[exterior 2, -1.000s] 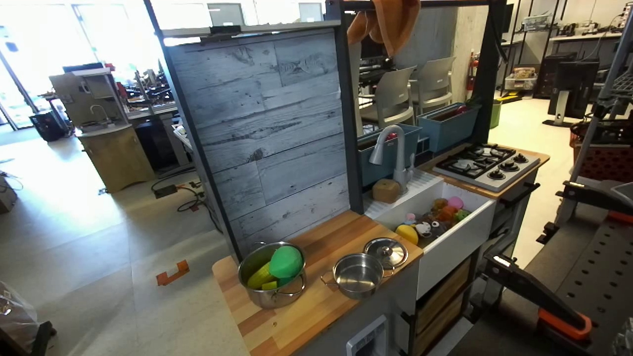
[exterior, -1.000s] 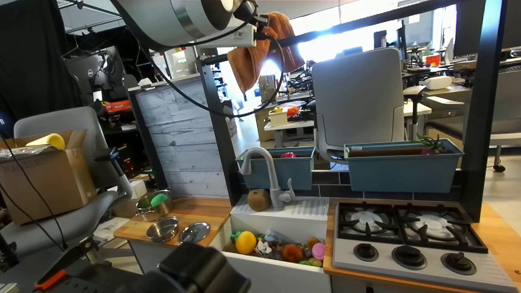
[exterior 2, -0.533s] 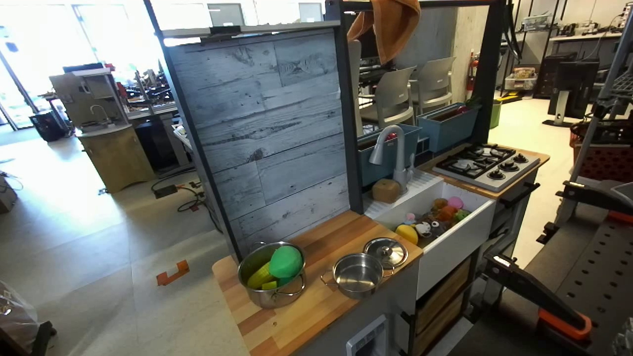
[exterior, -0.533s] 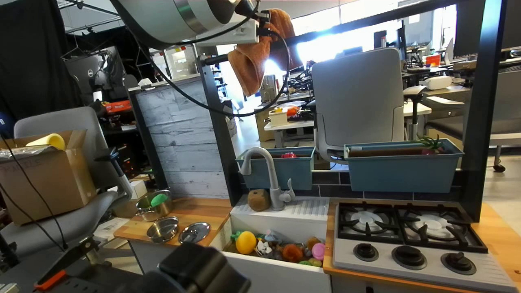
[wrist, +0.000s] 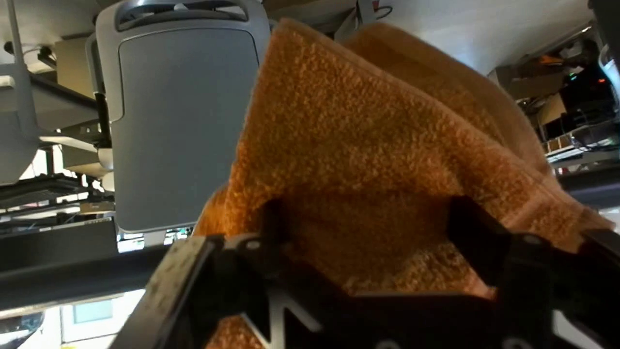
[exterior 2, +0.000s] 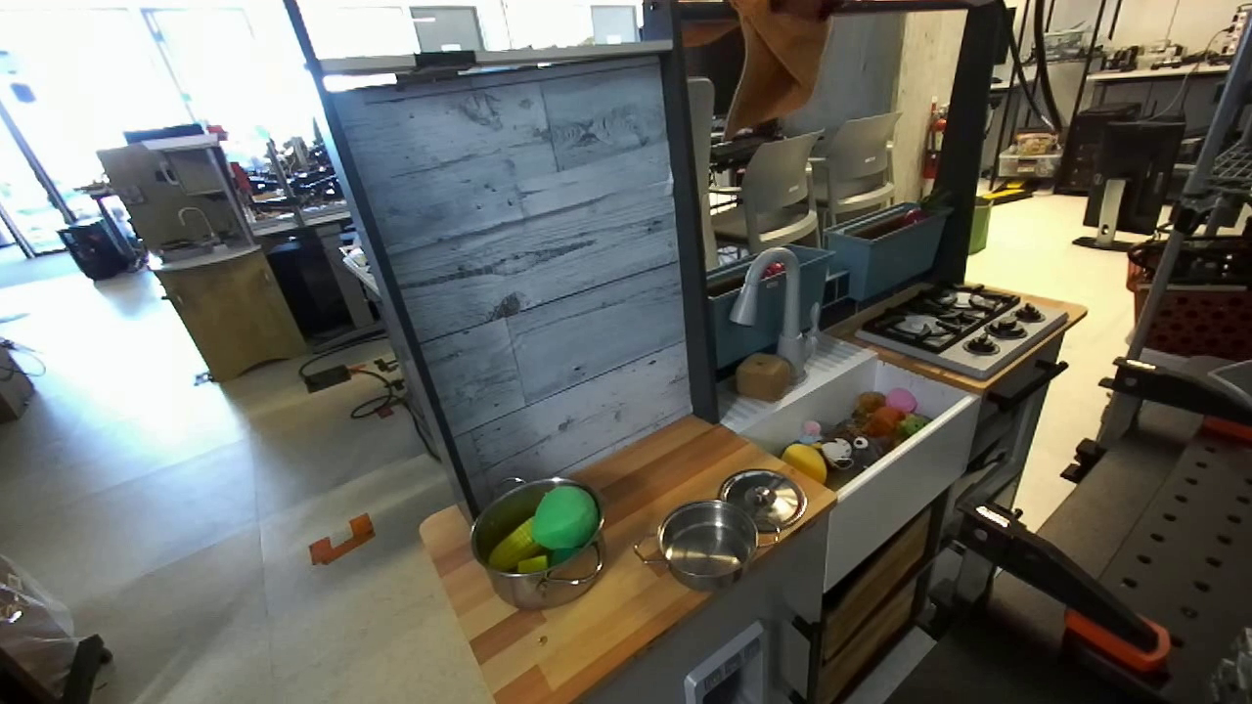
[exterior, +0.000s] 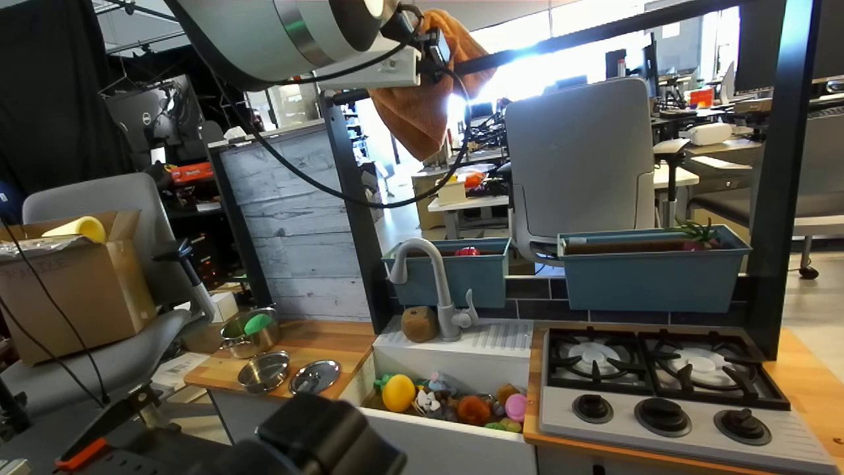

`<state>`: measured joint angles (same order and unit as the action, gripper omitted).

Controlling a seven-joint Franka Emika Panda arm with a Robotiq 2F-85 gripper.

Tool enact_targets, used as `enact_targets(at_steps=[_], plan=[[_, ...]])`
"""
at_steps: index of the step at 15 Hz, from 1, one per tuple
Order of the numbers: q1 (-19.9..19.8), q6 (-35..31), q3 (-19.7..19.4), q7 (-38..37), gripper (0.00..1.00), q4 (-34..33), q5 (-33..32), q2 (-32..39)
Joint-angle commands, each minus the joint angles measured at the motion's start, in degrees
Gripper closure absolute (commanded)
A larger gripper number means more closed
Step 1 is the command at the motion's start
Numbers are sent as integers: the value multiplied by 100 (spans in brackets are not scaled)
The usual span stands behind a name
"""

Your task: Move the right pot to the left of the lid, then hang the towel on the black rod, lastly, put the yellow plushie in the right pot

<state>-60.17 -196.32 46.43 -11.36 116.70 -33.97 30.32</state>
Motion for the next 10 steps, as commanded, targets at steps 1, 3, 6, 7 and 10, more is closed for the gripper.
enact_targets(at_steps=[1, 3, 6, 7, 10], plan=[[-108, 270, 5, 36, 0, 159, -88, 2], [-108, 354, -11, 41, 0, 199, -76, 2], [-123, 423, -6, 32, 0, 222, -63, -8], [-119, 427, -11, 30, 0, 216, -56, -10], [-52, 92, -76, -130, 0, 125, 159, -97]])
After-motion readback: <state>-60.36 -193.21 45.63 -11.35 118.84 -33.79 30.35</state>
